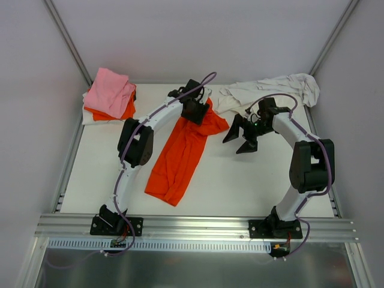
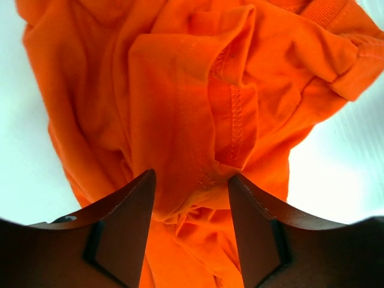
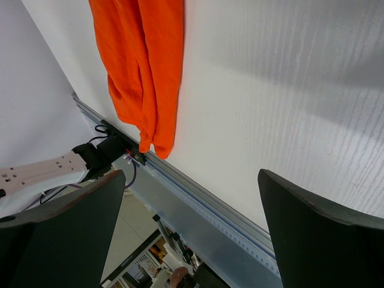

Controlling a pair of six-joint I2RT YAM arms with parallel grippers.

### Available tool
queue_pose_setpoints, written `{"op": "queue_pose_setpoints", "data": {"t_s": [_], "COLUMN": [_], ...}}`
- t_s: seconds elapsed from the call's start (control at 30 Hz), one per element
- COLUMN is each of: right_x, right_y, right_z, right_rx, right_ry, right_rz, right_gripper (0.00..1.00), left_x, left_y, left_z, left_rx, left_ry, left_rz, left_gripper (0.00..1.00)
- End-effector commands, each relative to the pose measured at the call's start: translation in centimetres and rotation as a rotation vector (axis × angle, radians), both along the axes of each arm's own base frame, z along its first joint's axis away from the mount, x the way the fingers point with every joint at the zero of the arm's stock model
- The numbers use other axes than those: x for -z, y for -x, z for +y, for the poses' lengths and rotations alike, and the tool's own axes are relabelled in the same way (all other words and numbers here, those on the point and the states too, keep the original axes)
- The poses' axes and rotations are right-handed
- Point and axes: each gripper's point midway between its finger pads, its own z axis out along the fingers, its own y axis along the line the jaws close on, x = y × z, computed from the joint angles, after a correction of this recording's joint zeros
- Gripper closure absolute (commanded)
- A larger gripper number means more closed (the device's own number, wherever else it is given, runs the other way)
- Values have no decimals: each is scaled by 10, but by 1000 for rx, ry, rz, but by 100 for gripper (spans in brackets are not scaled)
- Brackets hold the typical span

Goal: Fold and stack the t-shirts
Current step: Rotate the tshirt 90 degrees

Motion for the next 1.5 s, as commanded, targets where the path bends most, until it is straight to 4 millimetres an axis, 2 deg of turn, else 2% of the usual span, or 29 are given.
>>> {"op": "queue_pose_setpoints", "data": {"t_s": [0.0,0.07,0.33,0.37,0.43,0.57,0.6,0.87,1.1,1.47], "right_x": [-14,-15,-10,-9,-9,-7,-7,-4,-1,-1], "right_y": [2,2,7,7,6,8,8,9,12,14], "right_z": [2,2,1,1,0,0,0,1,0,1], "right_rx": [-5,-6,-7,-9,-8,-9,-11,-16,-18,-28], "right_ry": [-36,-36,-30,-30,-29,-26,-26,-31,-30,-30], "right_rz": [-19,-23,-6,-2,-1,7,8,21,33,40], "right_gripper": [0,1,1,1,0,1,0,1,1,1], "left_x": [-19,-18,-32,-32,-33,-33,-33,-43,-51,-43], "left_y": [-12,-12,-17,-18,-19,-21,-21,-33,-47,-51], "left_z": [5,3,-7,-8,-11,-9,-9,6,42,83], "left_rx": [-22,-24,-16,-17,-14,-22,-25,-114,-235,-383], "left_ry": [-20,-12,51,57,67,63,62,58,-6,-115], "left_rz": [-75,-75,-120,-120,-123,-126,-127,-159,-218,-224], "left_gripper": [48,52,55,58,65,87,100,100,100,100]}}
